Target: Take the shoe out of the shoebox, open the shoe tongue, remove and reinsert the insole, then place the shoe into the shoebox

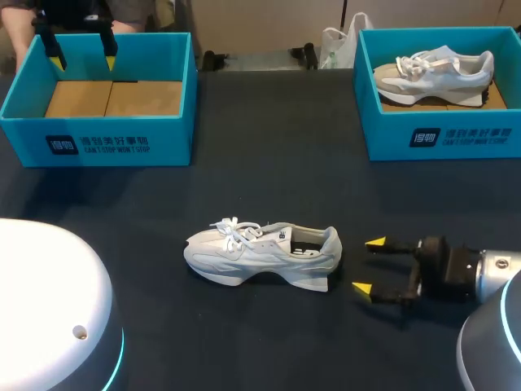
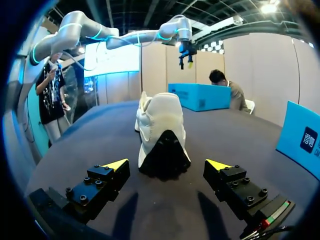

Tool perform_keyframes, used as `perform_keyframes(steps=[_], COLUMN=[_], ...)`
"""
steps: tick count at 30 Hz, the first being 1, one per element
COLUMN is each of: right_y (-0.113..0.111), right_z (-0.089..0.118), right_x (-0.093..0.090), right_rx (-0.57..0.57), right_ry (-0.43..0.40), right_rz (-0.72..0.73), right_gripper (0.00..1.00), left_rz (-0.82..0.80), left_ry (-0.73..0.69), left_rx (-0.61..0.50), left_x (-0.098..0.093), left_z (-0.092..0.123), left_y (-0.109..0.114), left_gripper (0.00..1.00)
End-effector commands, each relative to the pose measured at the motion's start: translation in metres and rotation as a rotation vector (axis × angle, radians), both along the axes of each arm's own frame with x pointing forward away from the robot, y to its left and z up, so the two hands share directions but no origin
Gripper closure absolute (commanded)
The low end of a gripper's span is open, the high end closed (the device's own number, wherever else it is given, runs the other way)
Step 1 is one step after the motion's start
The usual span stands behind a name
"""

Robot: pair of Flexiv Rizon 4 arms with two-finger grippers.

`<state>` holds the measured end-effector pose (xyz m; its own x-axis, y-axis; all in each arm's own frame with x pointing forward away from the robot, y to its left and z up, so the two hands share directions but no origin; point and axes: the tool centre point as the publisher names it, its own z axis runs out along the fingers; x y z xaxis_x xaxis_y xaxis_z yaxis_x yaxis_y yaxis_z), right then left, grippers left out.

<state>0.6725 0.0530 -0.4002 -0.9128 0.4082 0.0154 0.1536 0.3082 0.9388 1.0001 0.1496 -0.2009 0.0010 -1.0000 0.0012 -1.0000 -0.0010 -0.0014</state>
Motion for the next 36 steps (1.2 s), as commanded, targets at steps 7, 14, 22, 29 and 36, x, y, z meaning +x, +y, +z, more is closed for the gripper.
perform_keyframes(steps=[7, 14, 22, 29, 36], right_y=[0.023, 0.035, 0.041, 0.051, 0.059], right_z=[-0.006, -0.006, -0.007, -0.007, -0.007], right_x=[0.008, 0.014, 0.017, 0.02, 0.023], right_rx=[0.001, 0.009, 0.018, 0.029, 0.035], right_ry=[0.004, 0.004, 0.006, 0.004, 0.005], right_rz=[0.0, 0.002, 0.017, 0.045, 0.059], right_gripper=[0.0, 0.0, 0.0, 0.0, 0.0], left_rz=[0.0, 0.0, 0.0, 0.0, 0.0], left_ry=[0.0, 0.0, 0.0, 0.0, 0.0], left_rx=[0.001, 0.001, 0.001, 0.001, 0.001], left_x=[0.0, 0.0, 0.0, 0.0, 0.0], left_z=[0.001, 0.001, 0.001, 0.001, 0.001], left_y=[0.0, 0.0, 0.0, 0.0, 0.0], left_gripper=[0.0, 0.0, 0.0, 0.0, 0.0])
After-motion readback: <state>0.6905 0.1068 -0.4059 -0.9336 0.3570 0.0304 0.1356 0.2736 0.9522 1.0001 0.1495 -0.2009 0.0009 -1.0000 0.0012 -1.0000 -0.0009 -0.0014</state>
